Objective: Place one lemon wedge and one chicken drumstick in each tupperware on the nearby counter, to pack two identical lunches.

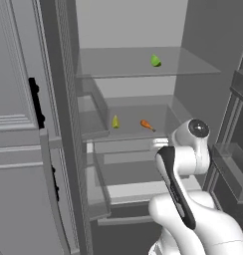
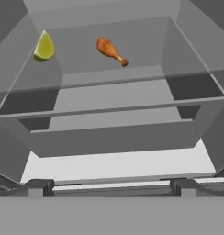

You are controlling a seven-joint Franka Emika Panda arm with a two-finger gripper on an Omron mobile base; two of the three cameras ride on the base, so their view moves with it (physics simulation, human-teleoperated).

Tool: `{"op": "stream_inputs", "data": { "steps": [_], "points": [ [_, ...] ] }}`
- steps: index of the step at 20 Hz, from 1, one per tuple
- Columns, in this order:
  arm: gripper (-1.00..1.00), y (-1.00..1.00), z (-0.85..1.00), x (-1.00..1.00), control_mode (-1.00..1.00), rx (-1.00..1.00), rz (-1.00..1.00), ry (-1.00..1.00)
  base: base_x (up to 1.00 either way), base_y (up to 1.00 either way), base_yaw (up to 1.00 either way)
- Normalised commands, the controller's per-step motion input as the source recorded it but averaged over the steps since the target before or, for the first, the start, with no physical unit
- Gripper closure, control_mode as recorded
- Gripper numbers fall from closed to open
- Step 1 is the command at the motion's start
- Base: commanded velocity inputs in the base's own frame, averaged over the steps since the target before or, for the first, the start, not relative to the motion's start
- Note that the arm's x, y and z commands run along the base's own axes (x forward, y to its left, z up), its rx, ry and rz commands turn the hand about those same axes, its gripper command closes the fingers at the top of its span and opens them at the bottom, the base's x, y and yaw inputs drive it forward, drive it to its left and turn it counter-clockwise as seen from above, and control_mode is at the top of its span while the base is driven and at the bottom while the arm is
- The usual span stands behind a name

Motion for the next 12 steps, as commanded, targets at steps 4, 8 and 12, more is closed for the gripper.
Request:
{"op": "stream_inputs", "data": {
  "steps": [4, 8, 12],
  "points": [
    [-1.0, 0.0, 0.0, 0.46, -1.0, 0.0, -0.01, -0.03, 0.07, 0.0, -0.01],
    [-1.0, 0.0, 0.0, 0.93, -1.0, 0.0, 0.0, -0.05, 0.0, 0.0, 0.0],
    [-1.0, 0.0, 0.0, 0.99, -1.0, 0.0, 0.0, -0.02, 0.0, 0.0, 0.0]
  ]
}}
